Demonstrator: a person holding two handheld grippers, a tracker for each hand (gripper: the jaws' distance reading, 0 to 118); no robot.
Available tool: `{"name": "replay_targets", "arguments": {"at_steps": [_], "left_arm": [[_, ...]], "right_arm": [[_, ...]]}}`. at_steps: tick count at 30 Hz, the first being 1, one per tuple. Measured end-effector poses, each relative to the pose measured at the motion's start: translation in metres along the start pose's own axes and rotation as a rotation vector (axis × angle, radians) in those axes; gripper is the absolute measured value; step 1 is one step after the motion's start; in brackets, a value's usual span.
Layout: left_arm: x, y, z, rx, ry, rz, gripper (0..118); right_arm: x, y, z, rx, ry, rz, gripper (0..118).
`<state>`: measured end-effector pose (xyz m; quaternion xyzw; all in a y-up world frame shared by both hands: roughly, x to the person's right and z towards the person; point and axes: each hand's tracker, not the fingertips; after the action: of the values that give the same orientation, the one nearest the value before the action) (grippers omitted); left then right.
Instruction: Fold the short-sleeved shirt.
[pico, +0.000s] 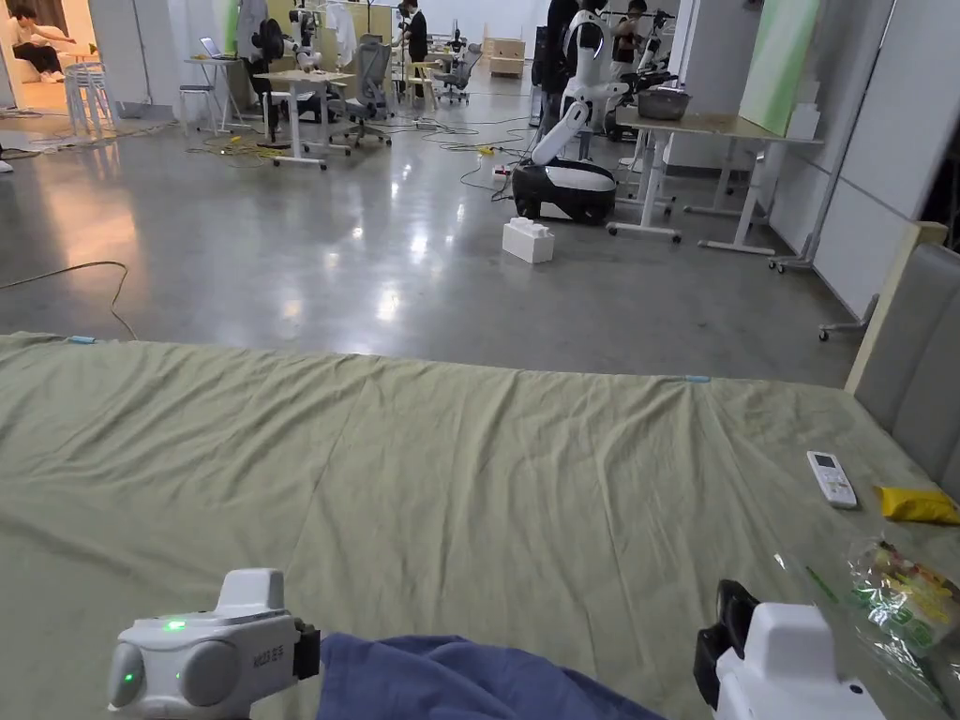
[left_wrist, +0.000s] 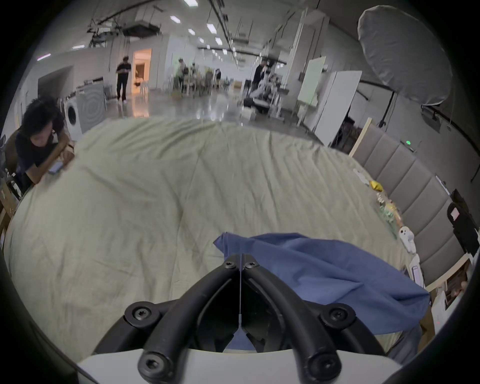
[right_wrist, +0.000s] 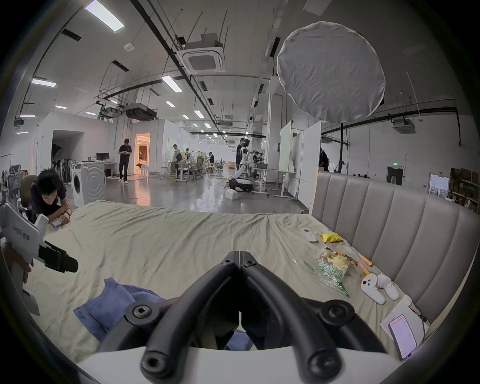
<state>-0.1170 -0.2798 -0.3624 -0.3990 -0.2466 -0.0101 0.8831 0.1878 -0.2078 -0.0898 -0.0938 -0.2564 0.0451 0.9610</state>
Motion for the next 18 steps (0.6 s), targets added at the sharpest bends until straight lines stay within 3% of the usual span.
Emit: {"name": "replay_targets", "arguments": {"at_steps": [2,4,5,6,10,14,18], "left_arm": [[0.000,0.004,-0.021,-0.043,0.035,-0.015,22],[0.001,0.006,-0.044,-0.089,0.014,-0.007,69],[0.001,0.005,-0.054,-0.123,0.007,-0.007,83],[0.002,0.005,-0.065,-0.136,0.005,0.002,89],[0.007,0.006,-0.095,-0.181,0.001,-0.002,89],[0.015,-0.002,-0.123,-0.198,0.104,-0.076,85],[0.025,-0.009,-0.131,-0.204,0.082,-0.108,59]], "right_arm": [[0.004,-0.004,-0.004,-0.019,-0.005,0.001,0],[0.008,-0.010,-0.009,-0.036,-0.011,0.003,0],[0.009,-0.013,-0.012,-0.042,-0.015,0.005,0],[0.011,-0.016,-0.014,-0.051,-0.017,0.007,0],[0.019,-0.029,-0.025,-0.094,-0.030,0.007,0],[0.026,-0.038,-0.032,-0.136,-0.039,-0.001,0],[0.036,-0.047,-0.042,-0.197,-0.029,-0.003,0]]}}
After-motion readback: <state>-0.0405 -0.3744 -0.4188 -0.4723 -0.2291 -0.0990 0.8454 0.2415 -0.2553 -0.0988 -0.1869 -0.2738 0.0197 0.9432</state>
